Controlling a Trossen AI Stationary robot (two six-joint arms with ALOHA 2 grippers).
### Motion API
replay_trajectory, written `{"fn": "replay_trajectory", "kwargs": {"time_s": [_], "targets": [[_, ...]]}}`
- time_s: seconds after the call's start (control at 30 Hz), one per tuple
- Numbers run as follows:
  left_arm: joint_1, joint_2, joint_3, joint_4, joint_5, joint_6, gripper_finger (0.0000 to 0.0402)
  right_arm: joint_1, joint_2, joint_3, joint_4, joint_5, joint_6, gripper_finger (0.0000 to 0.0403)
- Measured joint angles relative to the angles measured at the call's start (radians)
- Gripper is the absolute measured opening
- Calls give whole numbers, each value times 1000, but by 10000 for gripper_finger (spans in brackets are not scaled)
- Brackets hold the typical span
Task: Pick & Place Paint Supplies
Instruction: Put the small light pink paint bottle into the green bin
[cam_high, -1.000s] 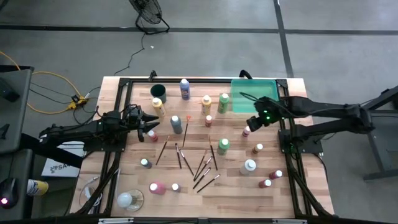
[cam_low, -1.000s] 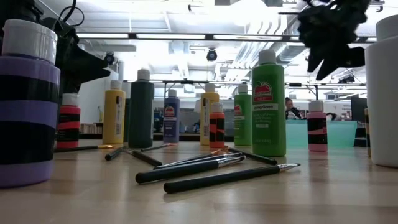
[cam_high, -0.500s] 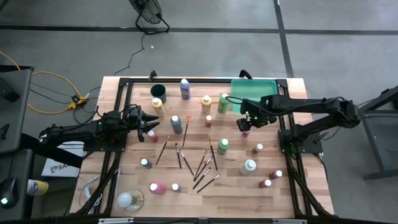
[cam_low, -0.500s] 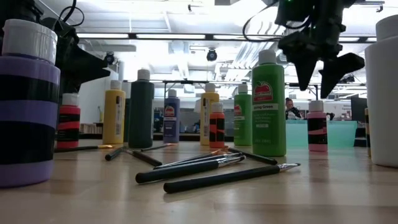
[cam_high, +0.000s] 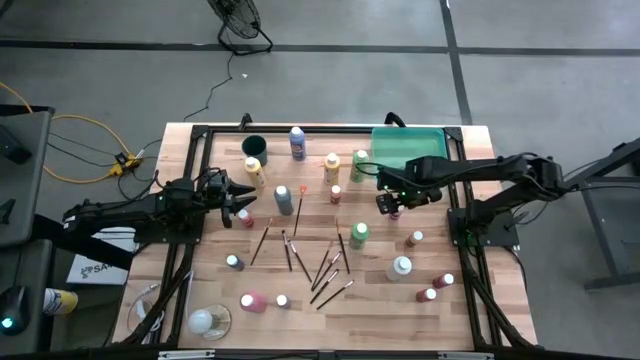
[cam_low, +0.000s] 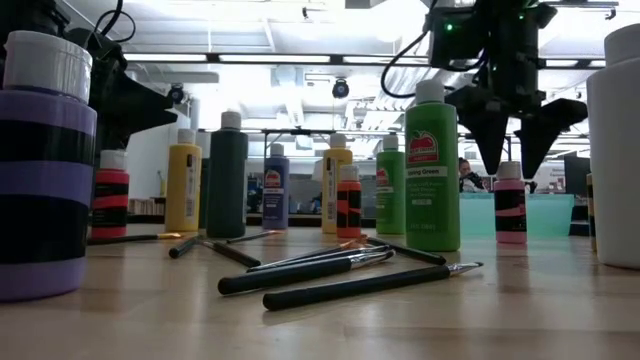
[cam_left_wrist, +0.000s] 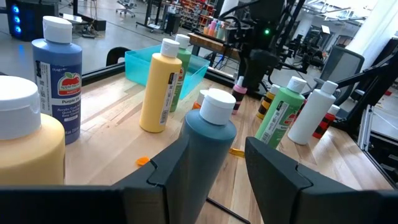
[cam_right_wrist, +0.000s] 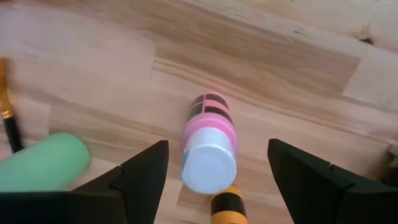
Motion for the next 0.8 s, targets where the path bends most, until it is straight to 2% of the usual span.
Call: {"fn": "replay_trajectory", "kwargs": {"time_s": [0.2, 0.6, 0.8], "targets": [[0, 0, 0, 0, 0, 0, 152, 0, 1, 0, 0, 5, 21, 242], [0, 0, 0, 0, 0, 0, 152, 0, 0, 0, -6, -17, 24, 112], [0, 0, 0, 0, 0, 0, 152, 0, -32, 2, -13, -54, 33, 111]]}}
